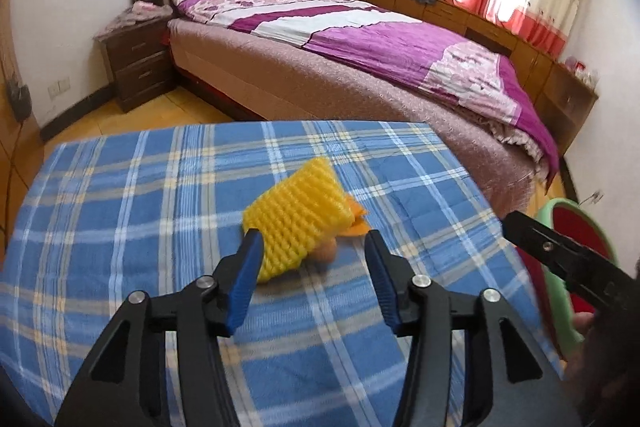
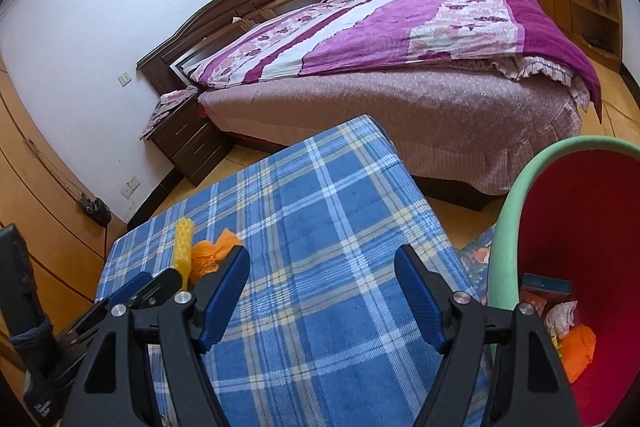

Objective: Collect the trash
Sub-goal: 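Move both open tools back over the table toward the yellow and orange nets, then grasp the yellow foam net with the left tool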

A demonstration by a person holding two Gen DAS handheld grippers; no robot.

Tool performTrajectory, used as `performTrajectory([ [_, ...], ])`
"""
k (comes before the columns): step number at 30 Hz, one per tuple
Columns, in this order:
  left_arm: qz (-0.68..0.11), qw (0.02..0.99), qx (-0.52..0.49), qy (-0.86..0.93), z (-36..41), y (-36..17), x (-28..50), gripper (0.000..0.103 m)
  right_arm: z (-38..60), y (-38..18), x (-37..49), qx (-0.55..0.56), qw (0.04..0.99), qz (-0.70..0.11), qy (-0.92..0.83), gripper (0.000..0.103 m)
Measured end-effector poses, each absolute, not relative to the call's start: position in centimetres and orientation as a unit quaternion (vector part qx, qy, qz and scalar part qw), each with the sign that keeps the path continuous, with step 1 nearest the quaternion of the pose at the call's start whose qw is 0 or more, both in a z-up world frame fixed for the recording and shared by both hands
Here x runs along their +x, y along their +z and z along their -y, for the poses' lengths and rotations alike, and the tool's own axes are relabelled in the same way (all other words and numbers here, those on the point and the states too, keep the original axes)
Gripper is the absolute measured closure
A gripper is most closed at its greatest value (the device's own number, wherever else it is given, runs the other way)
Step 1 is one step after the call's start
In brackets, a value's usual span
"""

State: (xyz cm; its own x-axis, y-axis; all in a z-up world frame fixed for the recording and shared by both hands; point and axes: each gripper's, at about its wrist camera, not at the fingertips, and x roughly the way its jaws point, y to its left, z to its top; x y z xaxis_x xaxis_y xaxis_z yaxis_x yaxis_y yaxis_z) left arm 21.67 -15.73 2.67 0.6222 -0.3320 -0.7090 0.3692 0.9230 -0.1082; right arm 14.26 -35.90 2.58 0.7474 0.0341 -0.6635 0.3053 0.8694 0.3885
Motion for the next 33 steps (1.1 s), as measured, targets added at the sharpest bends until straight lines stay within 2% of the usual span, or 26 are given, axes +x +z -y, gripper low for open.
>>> performTrajectory([
  [5,-0.389,0.904,0.062,-0.167,17.1,1.5,23.6,0.050,36.1,2.2,14.5,0.247,0.901,-0.349,-0.073,0.026],
  [10,-0.404,0.902,0.033,-0.151,15.9,0.6,25.1,0.052,36.1,2.2,14.5,0.247,0.901,-0.350,-0.073,0.026],
  [15,-0.409,0.898,-0.026,-0.160,13.1,0.8,25.4,0.077,36.0,2.0,14.6,0.245,0.901,-0.351,-0.071,0.026],
  [17,-0.411,0.896,-0.044,-0.162,12.0,0.9,25.4,0.090,35.6,2.0,14.7,0.242,0.901,-0.354,-0.069,0.026],
  [19,-0.411,0.895,-0.056,-0.162,11.2,0.9,25.4,0.095,35.2,2.0,14.7,0.237,0.901,-0.356,-0.066,0.026],
  [33,-0.375,0.912,-0.129,-0.108,4.1,1.4,24.4,0.096,30.1,2.9,16.8,0.183,0.909,-0.373,-0.034,0.026],
])
